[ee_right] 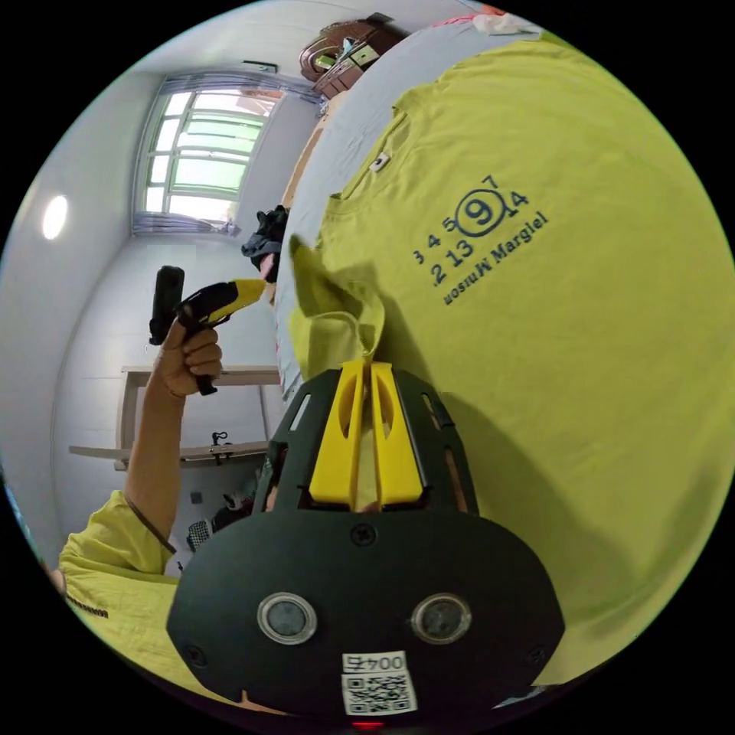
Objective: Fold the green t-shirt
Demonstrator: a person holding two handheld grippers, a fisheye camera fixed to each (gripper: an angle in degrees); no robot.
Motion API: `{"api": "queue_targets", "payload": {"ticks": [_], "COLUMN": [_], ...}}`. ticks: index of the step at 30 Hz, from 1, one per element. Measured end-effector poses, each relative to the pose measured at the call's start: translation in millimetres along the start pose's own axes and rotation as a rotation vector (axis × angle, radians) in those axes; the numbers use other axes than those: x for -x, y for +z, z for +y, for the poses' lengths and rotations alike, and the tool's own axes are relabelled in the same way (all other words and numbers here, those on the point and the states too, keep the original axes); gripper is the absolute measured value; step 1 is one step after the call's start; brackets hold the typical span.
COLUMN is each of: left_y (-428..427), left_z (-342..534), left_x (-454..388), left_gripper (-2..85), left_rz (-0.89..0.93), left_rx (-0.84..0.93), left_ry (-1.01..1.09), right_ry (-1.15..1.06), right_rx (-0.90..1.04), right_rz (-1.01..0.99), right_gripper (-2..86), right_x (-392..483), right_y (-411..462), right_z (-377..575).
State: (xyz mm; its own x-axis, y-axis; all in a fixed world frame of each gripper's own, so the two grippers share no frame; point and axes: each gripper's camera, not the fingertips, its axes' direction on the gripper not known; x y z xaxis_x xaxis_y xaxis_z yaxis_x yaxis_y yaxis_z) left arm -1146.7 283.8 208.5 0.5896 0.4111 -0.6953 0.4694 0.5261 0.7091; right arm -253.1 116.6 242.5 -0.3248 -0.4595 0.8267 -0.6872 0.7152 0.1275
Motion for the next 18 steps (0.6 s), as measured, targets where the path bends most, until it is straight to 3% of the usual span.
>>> {"api": "queue_targets", "payload": {"ticks": [7,13,18], "left_y": [-30.6,-76.2,-93.4], "left_z": [3.9,98.1,211.3], "left_x": [-24.1,-27.7,-4.2], "left_gripper": [2.4,2.4,2.5], "left_rz": [-0.123,-0.215,-0.273], "left_rx": [-0.03,-0.113,-0.236], "left_ry": [0.074,0.088,0.015], "right_ry": [-0.164,-0.378,-0.455], "right_rx": [0.143,0.279,0.134], "right_rz": [0.309,0.637,0.772], "right_gripper": [7.2,14.0,8.3], "right_x": [35.4,63.3,62.2], "right_y": [-3.7,20.5,32.6], "right_z": [31.1,97.3,128.3]}}
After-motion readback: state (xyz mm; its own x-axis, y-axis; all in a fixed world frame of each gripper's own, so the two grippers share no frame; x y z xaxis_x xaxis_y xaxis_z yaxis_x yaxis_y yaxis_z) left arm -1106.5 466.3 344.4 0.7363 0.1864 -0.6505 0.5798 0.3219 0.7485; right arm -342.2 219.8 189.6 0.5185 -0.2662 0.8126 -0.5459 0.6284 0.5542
